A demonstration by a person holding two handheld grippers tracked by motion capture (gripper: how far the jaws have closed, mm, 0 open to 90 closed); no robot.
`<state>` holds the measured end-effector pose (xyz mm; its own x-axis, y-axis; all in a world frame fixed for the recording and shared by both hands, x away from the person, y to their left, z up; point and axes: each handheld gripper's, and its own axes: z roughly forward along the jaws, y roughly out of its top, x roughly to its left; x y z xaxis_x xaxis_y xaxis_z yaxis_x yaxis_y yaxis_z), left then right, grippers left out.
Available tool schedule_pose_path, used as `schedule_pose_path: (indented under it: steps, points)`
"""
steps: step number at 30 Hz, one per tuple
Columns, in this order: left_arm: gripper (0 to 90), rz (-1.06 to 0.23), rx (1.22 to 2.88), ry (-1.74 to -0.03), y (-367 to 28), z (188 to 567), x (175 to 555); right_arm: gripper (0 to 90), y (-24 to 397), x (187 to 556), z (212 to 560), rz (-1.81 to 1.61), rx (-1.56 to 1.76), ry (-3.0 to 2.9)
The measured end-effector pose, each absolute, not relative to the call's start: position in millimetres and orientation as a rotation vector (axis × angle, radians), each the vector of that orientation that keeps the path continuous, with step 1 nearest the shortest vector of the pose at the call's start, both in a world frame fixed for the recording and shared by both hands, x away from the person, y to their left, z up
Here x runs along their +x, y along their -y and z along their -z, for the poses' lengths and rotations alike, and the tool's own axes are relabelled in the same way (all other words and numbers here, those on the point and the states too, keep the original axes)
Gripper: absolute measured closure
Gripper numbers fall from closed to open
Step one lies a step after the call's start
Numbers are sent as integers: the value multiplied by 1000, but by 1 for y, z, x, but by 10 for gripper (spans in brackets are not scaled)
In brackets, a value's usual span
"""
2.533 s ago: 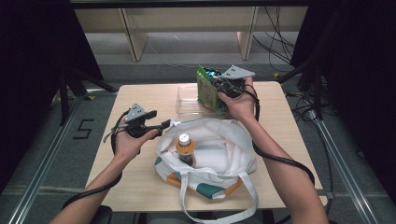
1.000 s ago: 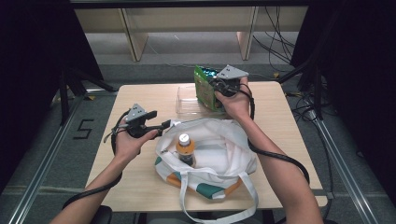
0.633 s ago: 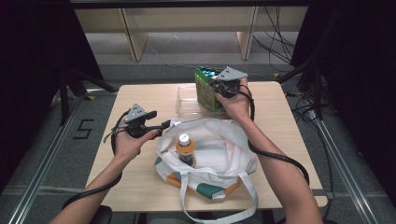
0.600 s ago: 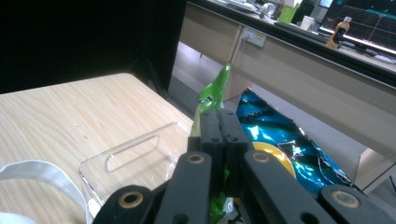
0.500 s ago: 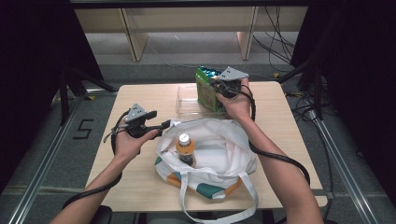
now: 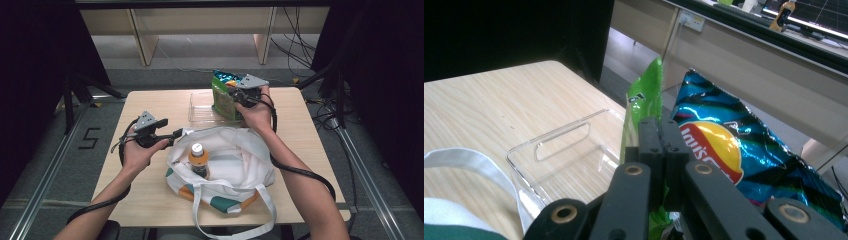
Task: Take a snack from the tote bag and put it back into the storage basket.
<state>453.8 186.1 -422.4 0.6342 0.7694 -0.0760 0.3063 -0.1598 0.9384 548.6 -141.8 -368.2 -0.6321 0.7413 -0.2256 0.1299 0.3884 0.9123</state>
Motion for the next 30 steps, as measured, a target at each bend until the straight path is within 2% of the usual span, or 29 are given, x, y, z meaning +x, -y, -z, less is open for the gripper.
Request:
schedule_pose_path:
  steps: [30]
  points:
    - [267,-513,1740,-875,-185,423,454,900,154,544,387,-1240,870,-2031]
